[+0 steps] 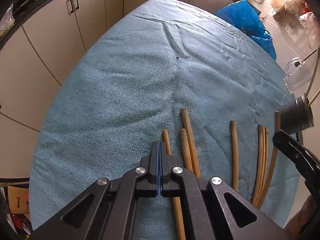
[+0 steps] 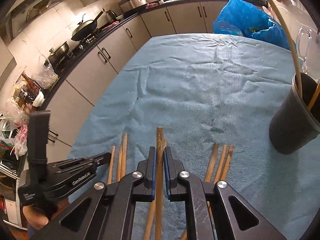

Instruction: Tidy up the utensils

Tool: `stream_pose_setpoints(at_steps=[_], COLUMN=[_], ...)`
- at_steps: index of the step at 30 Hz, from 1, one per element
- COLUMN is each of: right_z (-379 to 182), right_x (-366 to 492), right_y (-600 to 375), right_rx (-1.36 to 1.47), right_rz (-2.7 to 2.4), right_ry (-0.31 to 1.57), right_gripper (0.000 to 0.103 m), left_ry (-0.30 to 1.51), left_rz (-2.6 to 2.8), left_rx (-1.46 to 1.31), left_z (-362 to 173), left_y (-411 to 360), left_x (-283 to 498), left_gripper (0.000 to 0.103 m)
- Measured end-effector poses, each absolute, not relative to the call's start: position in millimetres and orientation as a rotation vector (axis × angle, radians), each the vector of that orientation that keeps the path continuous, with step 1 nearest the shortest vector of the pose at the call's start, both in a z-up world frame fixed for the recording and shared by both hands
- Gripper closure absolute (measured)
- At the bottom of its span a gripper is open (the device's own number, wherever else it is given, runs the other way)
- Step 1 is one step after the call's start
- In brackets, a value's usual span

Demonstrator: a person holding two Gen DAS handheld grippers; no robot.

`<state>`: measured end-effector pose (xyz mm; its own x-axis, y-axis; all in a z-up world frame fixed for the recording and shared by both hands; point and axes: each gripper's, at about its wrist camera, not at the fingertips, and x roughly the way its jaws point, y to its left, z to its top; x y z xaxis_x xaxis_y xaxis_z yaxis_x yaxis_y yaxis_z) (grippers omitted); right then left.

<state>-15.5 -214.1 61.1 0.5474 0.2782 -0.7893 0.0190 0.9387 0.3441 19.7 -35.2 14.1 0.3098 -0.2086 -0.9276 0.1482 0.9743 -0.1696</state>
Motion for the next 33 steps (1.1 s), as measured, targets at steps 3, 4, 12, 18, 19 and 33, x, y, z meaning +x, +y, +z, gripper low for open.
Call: stream_pose_setpoints(at_steps=[3, 4, 12, 18, 19, 33], right_z=[63, 64, 69, 68, 67, 68], right_x=[-16, -17, -23, -22, -22, -23], right_y=[-217, -218, -224, -226, -226, -228], right_rx=[0.340, 0.345, 0.365, 0.373, 0.374, 0.389], right_rz=[0.153, 0.154, 0.153, 0.159, 0.159, 0.172], right_ry=[0.977, 0.976, 0.963, 0.963, 0.963, 0.952], right_gripper=[0.095, 0.095, 0.095, 0.095, 0.095, 0.095], left_ry=[1.241, 1.246, 1.274, 1.263, 1.267, 1.222], left_rz=[-0.229, -0.230, -0.296, -0.269, -0.265, -0.218], left_rx=[-0.063, -0.073, -0.197, -0.116, -0.109, -0.014], left_z=[14, 14, 22, 22, 20, 15], left_y=[-36, -35, -20, -39, -40, -50], left_x=[21, 22, 23, 23, 24, 24], left_gripper=[0.103, 0.103, 0.094, 0.076, 0.077, 0.097])
